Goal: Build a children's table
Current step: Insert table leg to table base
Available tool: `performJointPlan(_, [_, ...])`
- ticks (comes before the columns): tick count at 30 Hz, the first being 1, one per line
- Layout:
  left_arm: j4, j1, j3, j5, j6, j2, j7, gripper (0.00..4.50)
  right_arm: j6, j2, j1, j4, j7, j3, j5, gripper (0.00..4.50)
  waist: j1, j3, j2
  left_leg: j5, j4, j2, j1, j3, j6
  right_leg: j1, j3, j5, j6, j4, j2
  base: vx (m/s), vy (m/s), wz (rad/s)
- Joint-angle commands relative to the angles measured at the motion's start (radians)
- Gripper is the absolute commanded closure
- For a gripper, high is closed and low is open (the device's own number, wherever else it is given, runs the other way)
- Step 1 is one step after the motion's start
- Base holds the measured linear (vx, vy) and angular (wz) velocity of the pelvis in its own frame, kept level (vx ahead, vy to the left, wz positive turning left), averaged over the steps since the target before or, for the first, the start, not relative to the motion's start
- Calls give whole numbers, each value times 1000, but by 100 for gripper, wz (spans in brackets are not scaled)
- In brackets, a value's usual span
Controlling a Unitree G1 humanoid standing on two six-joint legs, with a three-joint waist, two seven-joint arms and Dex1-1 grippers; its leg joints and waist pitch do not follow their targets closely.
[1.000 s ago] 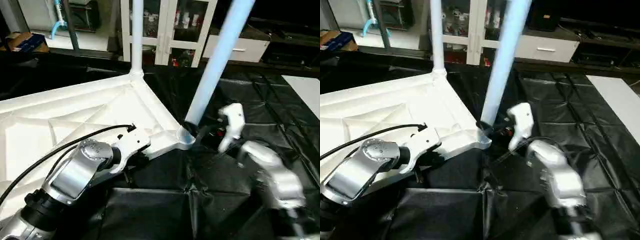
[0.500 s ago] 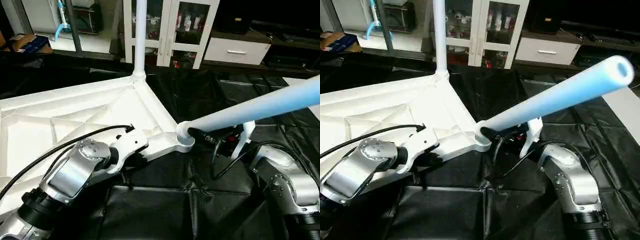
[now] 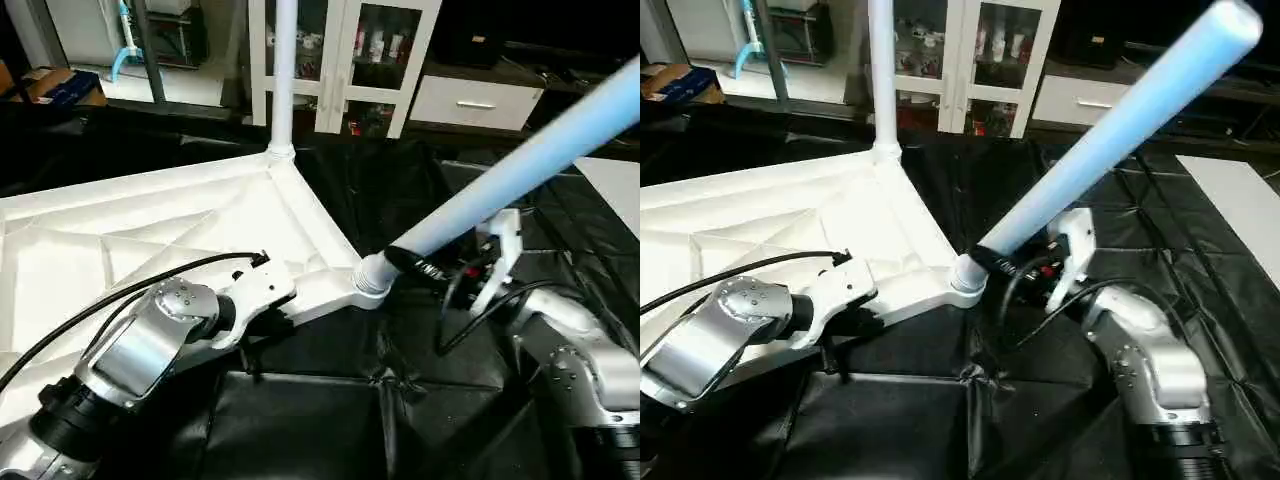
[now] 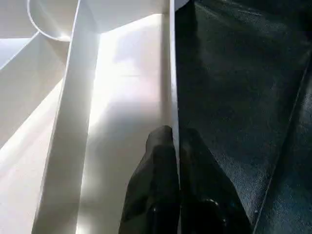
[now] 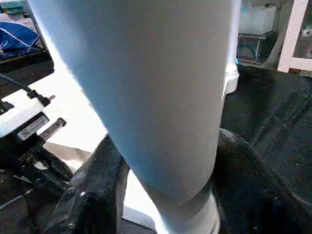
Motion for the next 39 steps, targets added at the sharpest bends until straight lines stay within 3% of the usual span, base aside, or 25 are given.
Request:
performJointPlan(1, [21, 14, -32, 17, -23, 11, -14, 450, -10, -16, -18, 0, 24, -17, 22, 239, 5, -50, 12, -92, -68, 59, 17, -29, 30, 41, 39, -38, -250, -65, -73, 0, 0, 0])
performJointPlan(8, [34, 9, -32, 17, -125, 12, -37, 450, -15, -22, -49, 28, 30, -39, 41, 268, 8, -53, 13, -65, -67, 59, 16, -28, 36, 42, 38, -1, -254, -60, -73, 0, 0, 0])
performJointPlan(11, [54, 9, -28, 7, -261, 28, -88, 450, 10, -43, -95, 67, 57, -86, 88, 270, 12, -53, 14, -75, -66, 59, 19, -27, 37, 40, 38, -12, -254, -61, -73, 0, 0, 0])
performJointPlan(15, [77, 4, -27, 13, -342, 49, -114, 450, 39, -73, -124, 90, 95, -107, 110, 272, 25, -52, 13, -73, -67, 59, 21, -25, 39, 40, 37, -21, -248, -61, -72, 0, 0, 0])
performJointPlan(19, [106, 10, 17, -51, -458, 75, -216, 450, 65, -119, -171, 126, 132, -128, 122, 272, 32, -53, 12, -53, -66, 58, 22, -23, 37, 38, 35, 1, -251, -55, -71, 0, 0, 0])
performJointPlan(20, [113, 11, 48, -87, -483, 82, -256, 450, 89, -135, -195, 142, 140, -141, 144, 272, 31, -54, 5, -45, -65, 58, 21, -22, 40, 39, 36, 9, -253, -54, -72, 0, 0, 0])
performJointPlan(22, [119, 9, 66, -105, -494, 83, -272, 450, 103, -141, -205, 149, 144, -148, 156, 272, 33, -56, 9, -36, -64, 58, 23, -21, 43, 38, 36, 23, -258, -50, -73, 0, 0, 0])
performJointPlan(24, [126, 1, 79, -115, -494, 82, -278, 405, 120, -148, -212, 155, 150, -150, 168, 272, 35, -55, 7, -32, -63, 58, 23, -19, 49, 37, 36, 33, -265, -50, -74, 0, 0, 0])
performJointPlan(26, [124, -45, 141, -192, -432, 38, -293, 394, 182, -177, -218, 150, 186, -126, 185, 272, 38, -56, 5, -30, -63, 58, 22, -18, 46, 40, 36, 33, -277, -49, -74, 0, 0, 0])
performJointPlan(28, [115, -66, 150, -209, -421, 10, -278, 371, 187, -197, -208, 132, 208, -87, 158, 272, 44, -53, 3, -45, -62, 60, 24, -16, 40, 38, 34, 23, -288, -51, -75, 0, 0, 0])
performJointPlan(32, [115, -84, 117, -191, -441, -33, -237, 348, 180, -205, -192, 103, 218, -39, 124, 272, 36, -50, -7, -75, -62, 61, 16, -19, 26, 43, 38, -66, -249, -58, -80, 0, 0, 0])
performJointPlan(37, [115, -64, 31, -146, -448, -76, -238, 304, 165, -184, -173, 63, 201, -9, 101, 272, 29, -55, -3, -41, -59, 62, 15, -21, 37, 42, 38, -27, -244, -55, -78, 0, 0, 0])
performJointPlan(39, [116, -59, 30, -138, -444, -82, -231, 290, 164, -185, -171, 58, 199, -9, 100, 272, 29, -55, -1, -40, -59, 62, 16, -21, 42, 41, 39, -10, -247, -55, -77, 0, 0, 0])
